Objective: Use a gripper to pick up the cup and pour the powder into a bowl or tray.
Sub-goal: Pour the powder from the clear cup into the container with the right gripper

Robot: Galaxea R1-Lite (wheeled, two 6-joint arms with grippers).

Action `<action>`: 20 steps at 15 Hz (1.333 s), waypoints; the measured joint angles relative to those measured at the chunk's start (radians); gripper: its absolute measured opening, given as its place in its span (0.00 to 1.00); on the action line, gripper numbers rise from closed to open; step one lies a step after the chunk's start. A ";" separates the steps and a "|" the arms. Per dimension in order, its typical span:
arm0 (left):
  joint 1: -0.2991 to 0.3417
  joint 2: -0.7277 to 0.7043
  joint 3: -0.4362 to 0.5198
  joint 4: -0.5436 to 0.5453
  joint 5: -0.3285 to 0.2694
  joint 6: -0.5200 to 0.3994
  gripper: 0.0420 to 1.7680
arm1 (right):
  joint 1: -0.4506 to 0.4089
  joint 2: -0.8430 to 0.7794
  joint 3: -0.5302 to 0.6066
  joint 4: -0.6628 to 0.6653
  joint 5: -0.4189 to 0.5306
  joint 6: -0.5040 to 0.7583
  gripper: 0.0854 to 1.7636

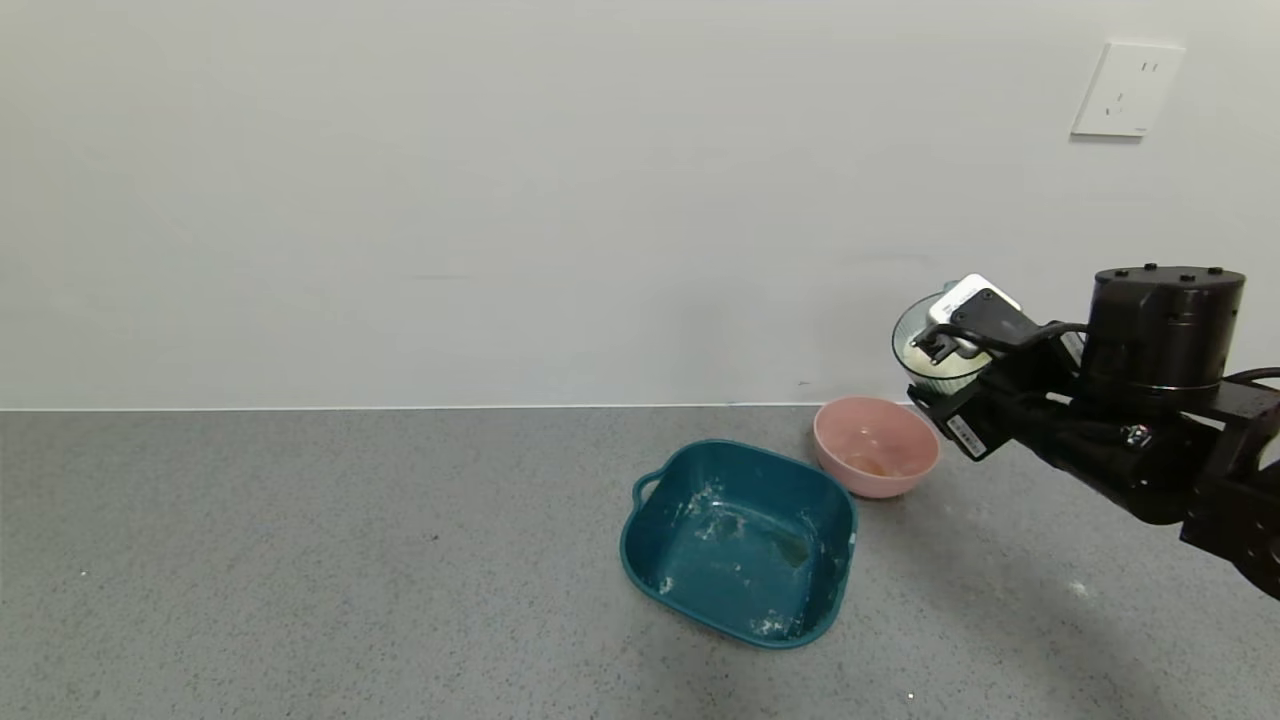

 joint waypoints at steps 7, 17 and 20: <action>0.000 0.000 0.000 0.000 0.000 0.000 0.97 | 0.127 0.070 -0.053 -0.023 -0.147 -0.255 0.75; 0.000 0.000 0.000 0.000 0.000 0.000 0.97 | 0.176 0.115 -0.104 -0.026 -0.170 -0.602 0.75; 0.000 0.000 0.000 0.000 0.000 0.000 0.97 | 0.179 0.122 -0.110 -0.026 -0.169 -0.721 0.75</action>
